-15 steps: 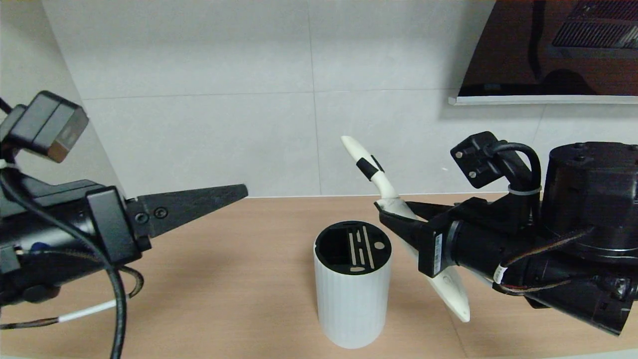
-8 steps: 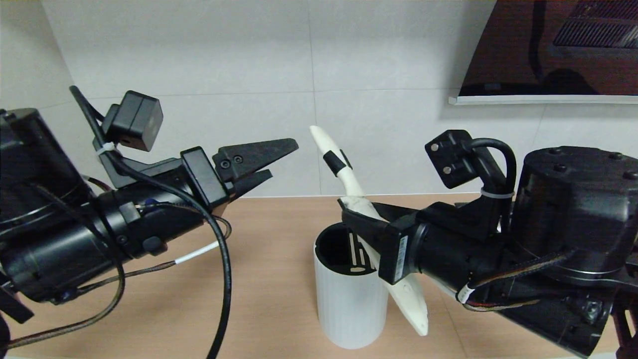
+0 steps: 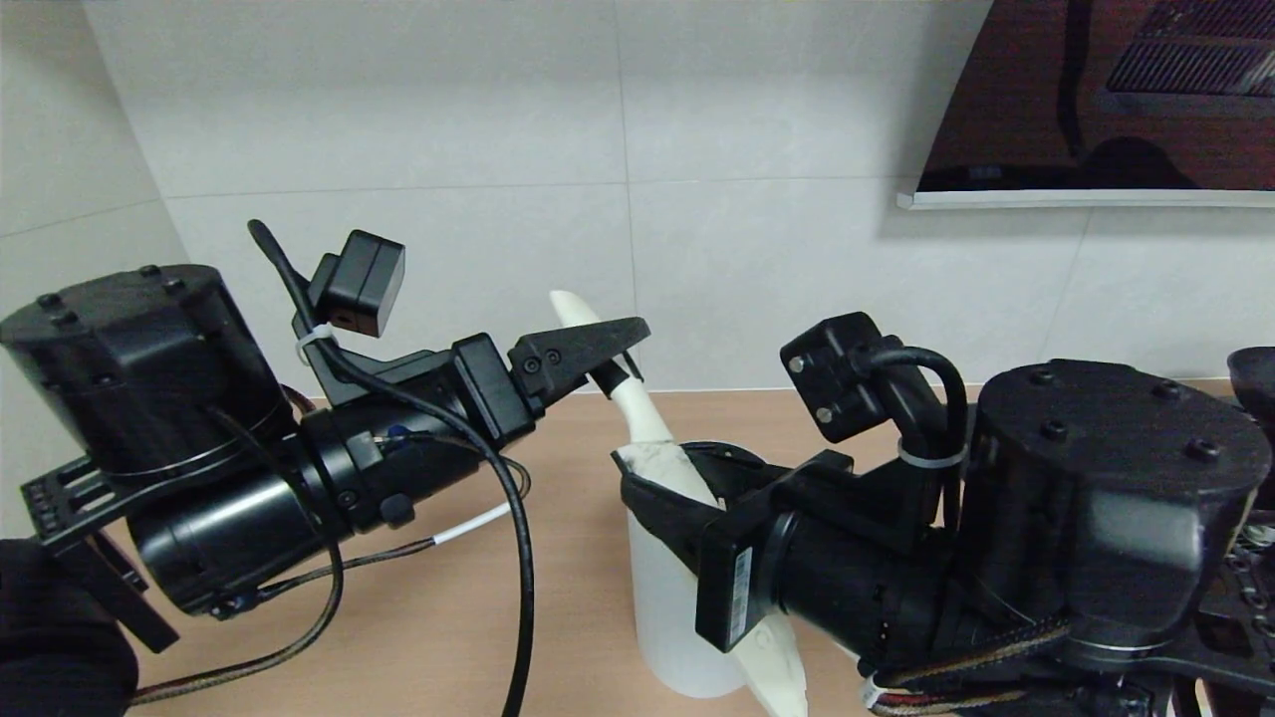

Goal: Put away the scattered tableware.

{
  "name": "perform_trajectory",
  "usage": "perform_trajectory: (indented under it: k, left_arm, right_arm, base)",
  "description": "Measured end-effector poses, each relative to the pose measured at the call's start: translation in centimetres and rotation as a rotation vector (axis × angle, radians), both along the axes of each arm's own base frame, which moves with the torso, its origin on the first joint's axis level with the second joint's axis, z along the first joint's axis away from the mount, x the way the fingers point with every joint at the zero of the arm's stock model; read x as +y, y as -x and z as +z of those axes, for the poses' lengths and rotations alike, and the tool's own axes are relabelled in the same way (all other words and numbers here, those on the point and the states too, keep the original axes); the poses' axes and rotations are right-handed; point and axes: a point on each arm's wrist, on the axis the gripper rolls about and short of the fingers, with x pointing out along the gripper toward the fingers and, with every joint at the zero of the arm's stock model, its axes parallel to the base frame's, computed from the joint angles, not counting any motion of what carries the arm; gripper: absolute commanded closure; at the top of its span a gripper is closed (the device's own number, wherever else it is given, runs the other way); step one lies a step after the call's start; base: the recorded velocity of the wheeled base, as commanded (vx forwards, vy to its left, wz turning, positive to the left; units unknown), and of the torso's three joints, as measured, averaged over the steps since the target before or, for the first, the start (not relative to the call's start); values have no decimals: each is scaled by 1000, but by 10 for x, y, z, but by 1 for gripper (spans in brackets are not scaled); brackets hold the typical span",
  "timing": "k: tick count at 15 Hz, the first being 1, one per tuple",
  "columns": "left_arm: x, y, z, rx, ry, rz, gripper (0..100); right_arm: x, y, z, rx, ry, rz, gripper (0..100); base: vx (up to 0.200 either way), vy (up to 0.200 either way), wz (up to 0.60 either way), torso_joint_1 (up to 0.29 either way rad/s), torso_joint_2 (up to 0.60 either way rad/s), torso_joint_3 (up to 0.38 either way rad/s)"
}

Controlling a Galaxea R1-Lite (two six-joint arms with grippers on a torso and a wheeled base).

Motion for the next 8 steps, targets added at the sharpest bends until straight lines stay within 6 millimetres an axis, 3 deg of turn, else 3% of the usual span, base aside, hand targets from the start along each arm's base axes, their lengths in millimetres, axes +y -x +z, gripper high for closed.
perform_trajectory:
  k: [8]
  left_arm:
    - [-5, 1, -4, 11, -8, -16, 0]
  right_arm:
    - [3, 5, -3, 4, 8, 19, 100]
  base:
    - [0, 0, 0, 0, 0, 0]
